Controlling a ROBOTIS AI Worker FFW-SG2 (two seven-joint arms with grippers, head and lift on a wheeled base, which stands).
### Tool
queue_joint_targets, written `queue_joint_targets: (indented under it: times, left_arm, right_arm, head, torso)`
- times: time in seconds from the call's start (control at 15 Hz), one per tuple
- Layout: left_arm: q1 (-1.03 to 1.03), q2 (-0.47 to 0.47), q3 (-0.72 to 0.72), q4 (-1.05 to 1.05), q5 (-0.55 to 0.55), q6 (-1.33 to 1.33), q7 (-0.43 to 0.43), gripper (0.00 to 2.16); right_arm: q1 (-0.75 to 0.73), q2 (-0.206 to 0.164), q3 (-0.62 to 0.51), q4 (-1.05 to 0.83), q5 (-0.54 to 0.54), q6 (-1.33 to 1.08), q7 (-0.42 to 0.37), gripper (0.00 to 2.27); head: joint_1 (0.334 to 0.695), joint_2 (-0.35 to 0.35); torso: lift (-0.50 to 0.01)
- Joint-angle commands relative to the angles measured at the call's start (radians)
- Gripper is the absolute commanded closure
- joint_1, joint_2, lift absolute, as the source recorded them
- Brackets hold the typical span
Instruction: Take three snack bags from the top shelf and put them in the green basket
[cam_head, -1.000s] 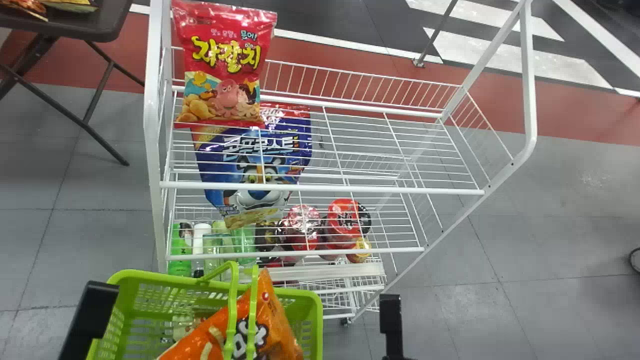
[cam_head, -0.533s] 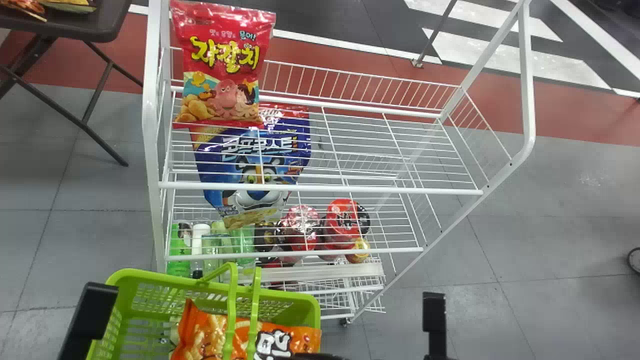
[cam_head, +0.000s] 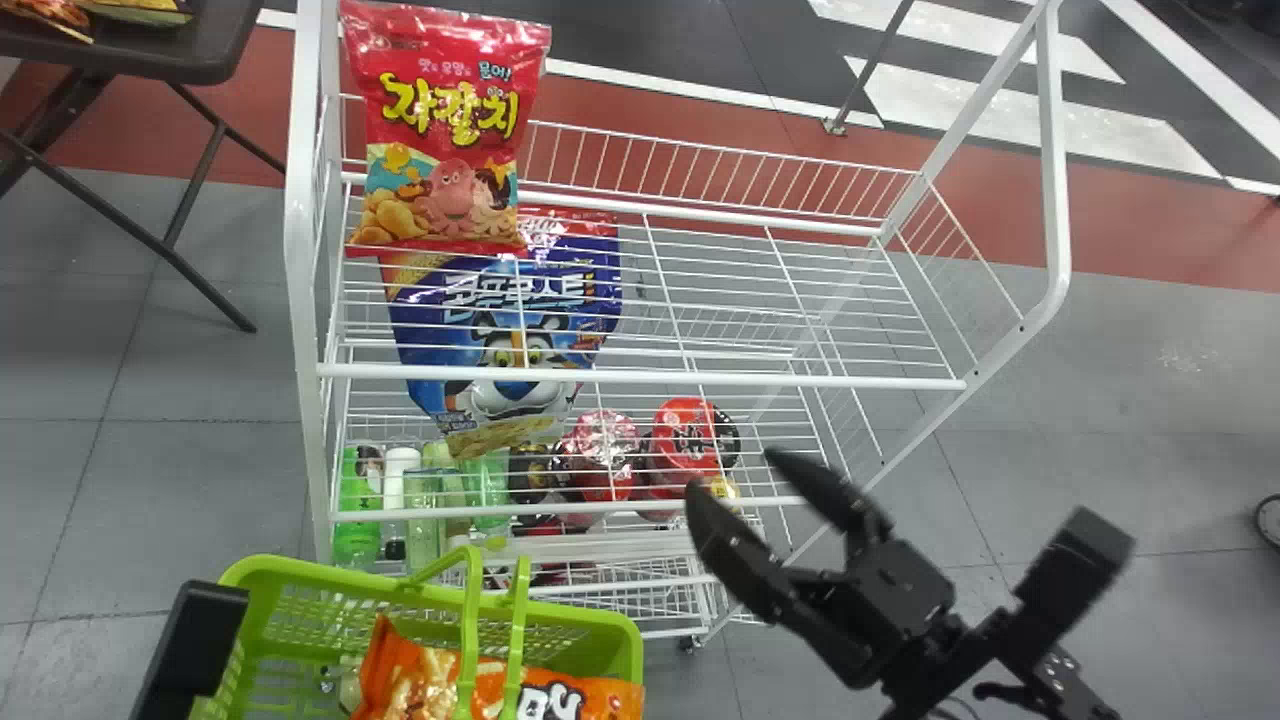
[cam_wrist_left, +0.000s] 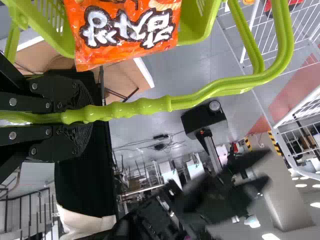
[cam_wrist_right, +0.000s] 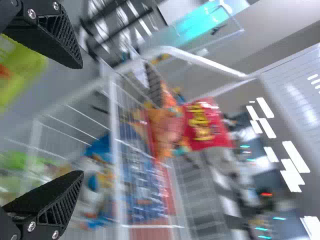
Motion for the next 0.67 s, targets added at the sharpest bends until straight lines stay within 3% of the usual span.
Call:
queue_joint_targets:
  times: [0.0,0.07,0.2,0.27,0.4,0.6]
  left_arm:
    - [0.002,0.000,-0.002,0.007,-0.001,0.000,0.003,2.00]
    - [0.002,0.000,0.000,0.012,-0.003,0.000,0.001,2.00]
    - [0.002,0.002,0.008,0.019,-0.003,0.000,-0.005,2.00]
    - [0.002,0.003,0.015,0.021,-0.003,0.000,-0.014,2.00]
    - [0.019,0.005,0.032,0.016,0.002,0.000,-0.037,2.00]
    - [0.034,0.006,0.046,0.012,0.014,0.000,-0.036,2.00]
  right_arm:
    - [0.056,-0.011,0.104,-0.009,0.088,-0.236,-0.127,0.05]
    - [0.069,-0.024,0.164,-0.018,0.145,-0.243,-0.236,0.05]
    - [0.096,-0.098,0.337,-0.035,0.292,-0.267,-0.494,0.05]
    - [0.099,-0.113,0.401,-0.041,0.349,-0.261,-0.554,0.05]
    - [0.094,-0.113,0.450,-0.058,0.358,-0.166,-0.560,0.05]
    - [0.089,-0.113,0.426,-0.057,0.321,-0.135,-0.529,0.05]
  head:
    - [0.695,-0.350]
    - [0.695,-0.350]
    - [0.695,-0.350]
    - [0.695,-0.350]
    - [0.695,-0.350]
    - [0.695,-0.350]
  torso:
    - [-0.044]
    - [-0.044]
    - [-0.044]
    - [-0.044]
    - [-0.044]
    - [-0.044]
